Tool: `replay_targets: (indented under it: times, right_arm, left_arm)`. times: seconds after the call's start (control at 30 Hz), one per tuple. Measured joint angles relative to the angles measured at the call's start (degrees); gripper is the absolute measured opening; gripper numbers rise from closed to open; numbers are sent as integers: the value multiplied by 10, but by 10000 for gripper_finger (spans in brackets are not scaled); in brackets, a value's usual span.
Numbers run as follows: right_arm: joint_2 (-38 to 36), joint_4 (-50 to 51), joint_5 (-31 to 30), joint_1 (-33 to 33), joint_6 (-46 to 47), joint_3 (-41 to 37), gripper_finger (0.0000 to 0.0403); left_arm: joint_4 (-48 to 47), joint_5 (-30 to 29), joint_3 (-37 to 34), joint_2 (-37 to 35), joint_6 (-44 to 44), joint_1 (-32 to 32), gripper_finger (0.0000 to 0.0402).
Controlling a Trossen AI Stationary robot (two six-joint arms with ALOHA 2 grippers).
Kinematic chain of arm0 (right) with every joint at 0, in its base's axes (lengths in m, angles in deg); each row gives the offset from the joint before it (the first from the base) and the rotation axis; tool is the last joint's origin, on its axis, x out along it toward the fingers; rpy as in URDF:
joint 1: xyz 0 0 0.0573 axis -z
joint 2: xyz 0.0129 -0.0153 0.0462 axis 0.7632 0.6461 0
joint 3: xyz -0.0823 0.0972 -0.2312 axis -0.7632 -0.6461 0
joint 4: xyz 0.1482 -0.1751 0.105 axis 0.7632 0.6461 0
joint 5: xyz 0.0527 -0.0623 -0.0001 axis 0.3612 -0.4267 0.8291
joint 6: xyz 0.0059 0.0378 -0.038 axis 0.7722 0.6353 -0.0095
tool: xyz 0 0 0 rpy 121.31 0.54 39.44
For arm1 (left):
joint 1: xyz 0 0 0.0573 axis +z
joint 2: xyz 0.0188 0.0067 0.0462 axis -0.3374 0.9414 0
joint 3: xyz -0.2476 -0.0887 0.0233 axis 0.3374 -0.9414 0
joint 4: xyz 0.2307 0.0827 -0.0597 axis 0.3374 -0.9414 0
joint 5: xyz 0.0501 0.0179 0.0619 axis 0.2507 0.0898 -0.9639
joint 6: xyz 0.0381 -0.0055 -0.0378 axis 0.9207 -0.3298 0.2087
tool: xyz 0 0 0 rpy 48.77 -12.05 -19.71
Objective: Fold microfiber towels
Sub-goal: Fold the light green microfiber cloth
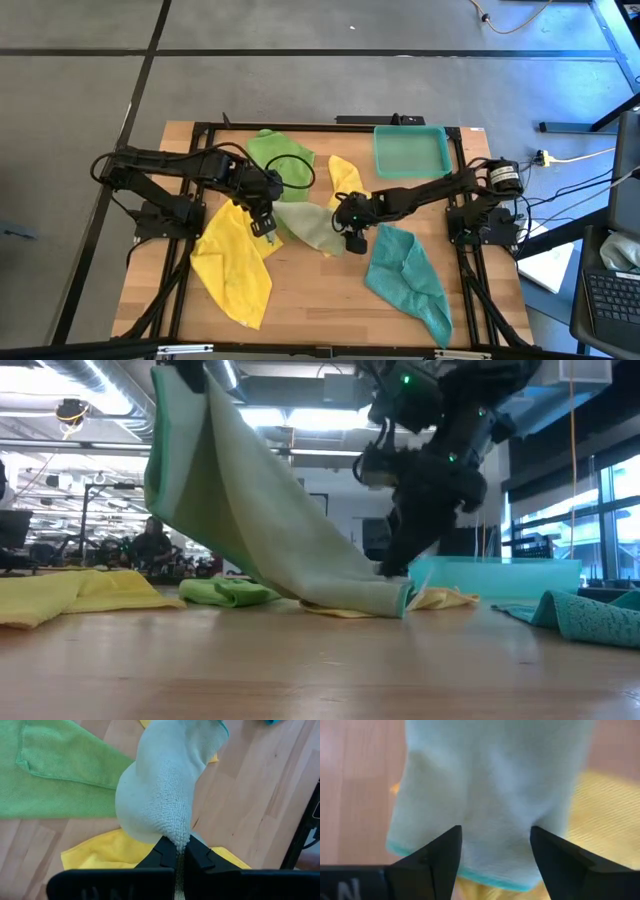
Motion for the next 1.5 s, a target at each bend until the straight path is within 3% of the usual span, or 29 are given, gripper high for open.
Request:
replay_targets:
  times: [0.2, 0.73, 0.9, 1.0, 1.13, 1.33, 1.5]
  right_arm:
    - [-7, 9, -49, 0, -2, 0, 210]
    - [-7, -40, -40, 0, 15, -50, 198]
    - [-7, -43, -39, 0, 32, -53, 148]
    - [-7, -43, -34, 0, 32, -52, 90]
    - [-7, -45, 23, 1, 30, -52, 13]
    - [-19, -31, 66, 1, 30, -51, 7]
    - [-92, -13, 67, 7, 15, -51, 5]
  left_arm:
    - [2, 0, 0, 0, 3, 0, 0]
    - [3, -3, 0, 0, 3, 0, 0]
    - [3, -3, 0, 0, 2, 0, 0]
    - [3, -3, 0, 0, 2, 0, 0]
    - [-4, -6, 0, 0, 4, 0, 0]
    - [-24, -20, 0, 0, 4, 0, 0]
    - [-51, -20, 0, 0, 5, 0, 0]
